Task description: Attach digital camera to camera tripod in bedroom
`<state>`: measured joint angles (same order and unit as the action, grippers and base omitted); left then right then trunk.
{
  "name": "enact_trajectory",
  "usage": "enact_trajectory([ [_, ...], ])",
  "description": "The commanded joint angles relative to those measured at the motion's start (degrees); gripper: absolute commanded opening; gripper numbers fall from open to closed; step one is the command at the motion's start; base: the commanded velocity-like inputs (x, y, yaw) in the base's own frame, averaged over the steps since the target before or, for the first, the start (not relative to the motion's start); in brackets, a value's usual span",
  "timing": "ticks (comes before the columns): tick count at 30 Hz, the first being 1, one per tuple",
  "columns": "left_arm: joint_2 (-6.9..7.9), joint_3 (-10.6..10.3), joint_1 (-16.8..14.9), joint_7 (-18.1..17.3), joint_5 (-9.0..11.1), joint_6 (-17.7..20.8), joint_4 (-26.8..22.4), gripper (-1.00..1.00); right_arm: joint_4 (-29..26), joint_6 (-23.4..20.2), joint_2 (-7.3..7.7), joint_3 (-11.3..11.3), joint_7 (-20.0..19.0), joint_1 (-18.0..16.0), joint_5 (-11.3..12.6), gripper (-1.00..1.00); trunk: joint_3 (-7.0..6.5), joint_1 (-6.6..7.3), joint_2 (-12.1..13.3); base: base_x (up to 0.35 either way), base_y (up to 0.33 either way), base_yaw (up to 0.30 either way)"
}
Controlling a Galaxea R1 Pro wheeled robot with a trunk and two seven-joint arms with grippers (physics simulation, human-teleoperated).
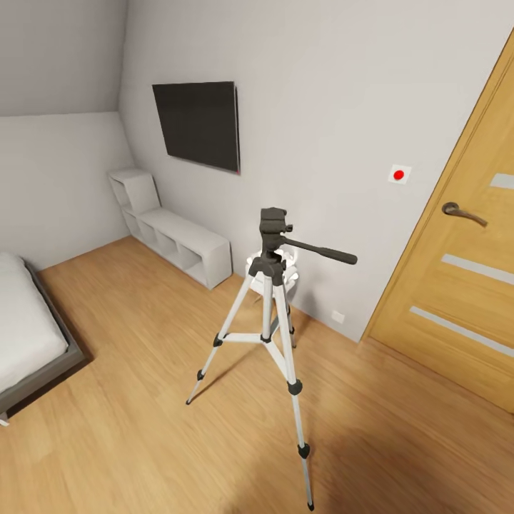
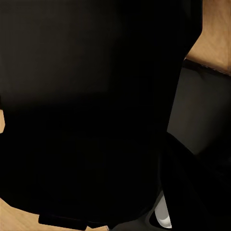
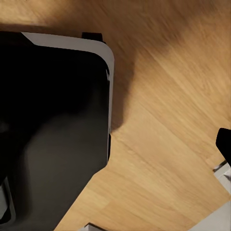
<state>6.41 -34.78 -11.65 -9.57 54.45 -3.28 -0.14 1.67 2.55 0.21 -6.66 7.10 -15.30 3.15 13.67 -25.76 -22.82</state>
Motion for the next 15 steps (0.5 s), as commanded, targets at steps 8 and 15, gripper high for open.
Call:
enact_trajectory([
  [8,0.01,-0.5,0.0,-0.2,0.4,-0.1,0.0,-1.0,0.2,0.3,-0.03,-0.5,0.1,-0.1,0.3,1.0,0.1,-0.03,-0.1,0.013,0.0,0.0],
  [15,0.01,-0.5,0.0,-0.2,0.4,-0.1,0.0,-1.0,0.2,0.3,0.0,-0.5,0.3,-0.1,0.3,1.0,0.1,-0.03,-0.1,0.12,0.0,0.0],
])
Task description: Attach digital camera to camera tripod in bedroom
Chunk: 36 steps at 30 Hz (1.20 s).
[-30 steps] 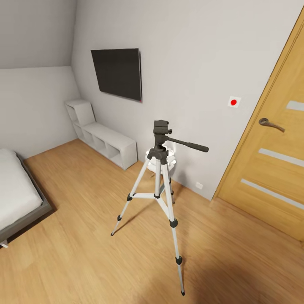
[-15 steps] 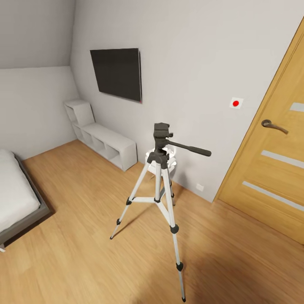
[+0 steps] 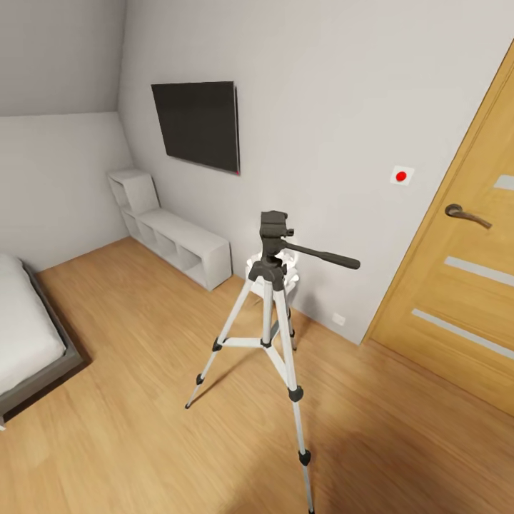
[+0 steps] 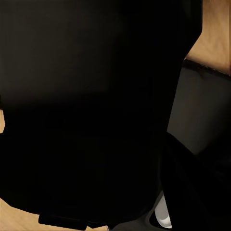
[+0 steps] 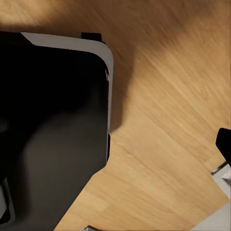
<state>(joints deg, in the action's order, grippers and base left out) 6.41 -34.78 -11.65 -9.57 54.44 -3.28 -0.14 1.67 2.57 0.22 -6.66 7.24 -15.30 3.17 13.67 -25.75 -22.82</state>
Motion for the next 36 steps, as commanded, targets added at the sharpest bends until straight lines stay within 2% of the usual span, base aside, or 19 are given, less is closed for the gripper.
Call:
enact_trajectory([
  [1,0.01,-0.5,0.0,-0.2,0.4,-0.1,0.0,-1.0,0.2,0.3,0.01,-0.5,0.2,-0.1,0.3,1.0,0.1,-0.04,-0.1,0.05,0.0,0.0],
  [11,0.01,-0.5,0.0,-0.2,0.4,-0.1,0.0,-1.0,0.2,0.4,0.17,-0.5,0.2,-0.1,0.3,1.0,0.1,-0.04,-0.1,0.032,0.0,0.0],
  [20,0.01,-0.5,0.0,-0.2,0.4,-0.1,0.0,-1.0,0.2,0.4,0.23,-0.5,-0.1,-0.1,0.3,1.0,0.1,-0.04,-0.1,0.202,0.0,0.0],
  [36,0.01,-0.5,0.0,-0.2,0.4,-0.1,0.0,-1.0,0.2,0.4,0.3,-0.5,-0.3,-0.1,0.3,1.0,0.1,-0.04,-0.1,0.014,0.0,0.0],
])
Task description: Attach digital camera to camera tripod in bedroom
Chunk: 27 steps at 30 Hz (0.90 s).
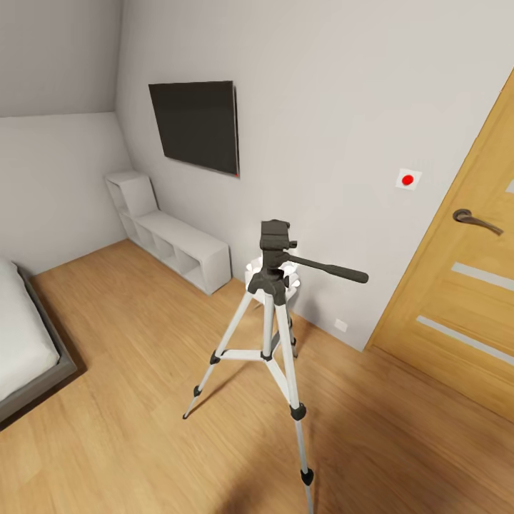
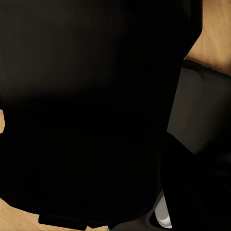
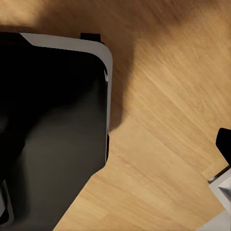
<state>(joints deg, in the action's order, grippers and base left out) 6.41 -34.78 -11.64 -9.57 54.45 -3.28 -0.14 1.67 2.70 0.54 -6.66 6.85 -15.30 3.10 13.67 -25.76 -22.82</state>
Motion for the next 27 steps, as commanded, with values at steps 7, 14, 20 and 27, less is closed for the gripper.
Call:
enact_trajectory([
  [7,-0.01,-0.5,0.0,-0.2,0.4,-0.1,0.0,-1.0,0.2,0.6,-0.01,-0.5,0.5,-0.1,0.2,1.0,0.1,-0.03,-0.1,0.0,0.0,0.0],
  [14,-0.06,-0.5,0.0,-0.2,0.4,-0.1,0.0,-1.0,0.2,0.6,-0.08,-0.6,0.7,-0.1,-0.1,1.0,0.1,-0.03,-0.1,0.0,0.0,0.0],
  [20,-0.15,-0.5,0.0,-0.2,0.2,-0.1,0.0,-1.0,-1.4,0.5,-0.02,-0.6,0.5,-0.1,-0.3,1.0,0.1,-0.03,-0.1,0.032,0.0,0.0],
  [27,-0.17,-0.5,0.0,-0.2,-0.7,-0.1,0.0,-1.0,-26.8,-9.9,2.76,-0.4,0.1,-0.1,-0.1,1.0,0.1,-0.03,-0.1,0.083,0.0,0.0],
])
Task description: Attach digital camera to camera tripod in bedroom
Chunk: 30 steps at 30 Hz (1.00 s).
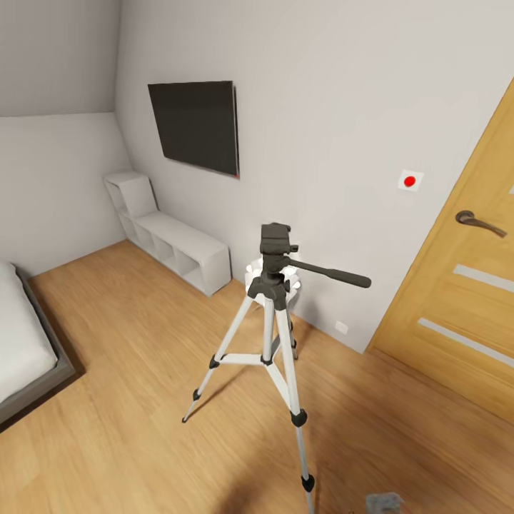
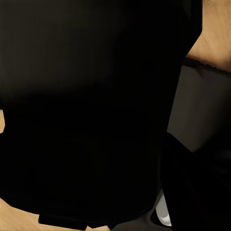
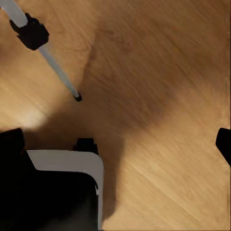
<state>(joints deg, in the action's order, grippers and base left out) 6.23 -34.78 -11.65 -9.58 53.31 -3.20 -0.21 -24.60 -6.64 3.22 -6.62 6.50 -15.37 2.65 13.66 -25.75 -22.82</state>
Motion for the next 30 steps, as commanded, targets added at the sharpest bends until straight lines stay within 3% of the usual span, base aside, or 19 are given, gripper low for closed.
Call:
enact_trajectory([
  [1,0.01,-0.5,0.0,-0.2,0.4,-0.2,0.0,-1.0,-3.0,-2.6,0.43,-0.4,0.4,-0.2,0.4,1.0,0.12,-0.03,-0.1,0.026,0.0,0.0],
  [3,0.01,-0.5,0.0,-0.2,0.3,-0.1,0.0,-1.0,-7.4,-6.4,1.08,-0.3,0.3,-1.3,0.6,1.0,0.12,-0.03,-0.1,0.019,0.0,0.0],
  [4,0.01,-0.5,0.0,-0.2,0.3,-0.1,0.0,-1.0,-11.0,-9.9,1.54,-0.1,0.3,-3.4,0.8,1.0,0.12,-0.03,-0.1,0.011,0.0,0.0],
  [6,0.01,-0.5,0.0,-0.2,0.3,-0.1,0.0,-1.0,-13.5,-13.0,1.72,0.0,0.3,-6.4,1.1,1.0,0.12,-0.03,-0.1,0.008,0.0,0.0],
  [8,0.01,-0.5,0.0,-0.2,0.2,-0.1,0.0,-1.0,-15.6,-16.4,1.74,0.1,0.0,-11.8,1.6,1.0,0.12,-0.03,-0.1,0.004,0.0,0.0],
  [9,0.01,-0.5,0.0,-0.2,0.2,-0.1,0.0,-1.0,-16.7,-19.2,1.72,0.1,-1.1,-17.1,2.8,1.0,0.12,-0.03,-0.1,0.002,0.0,0.0],
  [11,0.01,-0.5,0.0,-0.2,0.2,-0.1,0.0,-1.0,-17.3,-20.9,1.72,0.1,-2.3,-20.0,4.0,1.0,0.12,-0.03,-0.1,0.001,0.0,0.0],
  [12,0.01,-0.5,0.0,-0.2,-0.1,-0.1,0.0,-1.0,-19.3,-25.4,1.76,0.1,-6.9,-24.8,6.8,1.0,0.12,-0.03,-0.1,0.0,0.0,0.0],
  [16,0.01,-0.5,0.0,-0.2,-1.5,-0.1,0.0,-1.0,-25.9,-31.3,1.75,0.0,-12.6,-26.7,7.9,1.0,0.12,-0.03,-0.1,0.0,0.0,0.0],
  [22,-0.05,-0.5,0.0,-0.2,-2.8,-0.1,0.0,-1.0,-36.6,-35.2,2.01,-0.6,-15.2,-26.9,7.5,1.0,0.12,-0.03,-0.1,0.0,0.0,0.0],
  [30,-0.06,-0.5,0.0,-0.2,-3.1,-0.2,0.0,-1.0,-39.1,-37.1,2.34,-1.9,-15.8,-26.8,7.1,1.0,0.12,-0.03,-0.1,0.0,0.0,0.0],
])
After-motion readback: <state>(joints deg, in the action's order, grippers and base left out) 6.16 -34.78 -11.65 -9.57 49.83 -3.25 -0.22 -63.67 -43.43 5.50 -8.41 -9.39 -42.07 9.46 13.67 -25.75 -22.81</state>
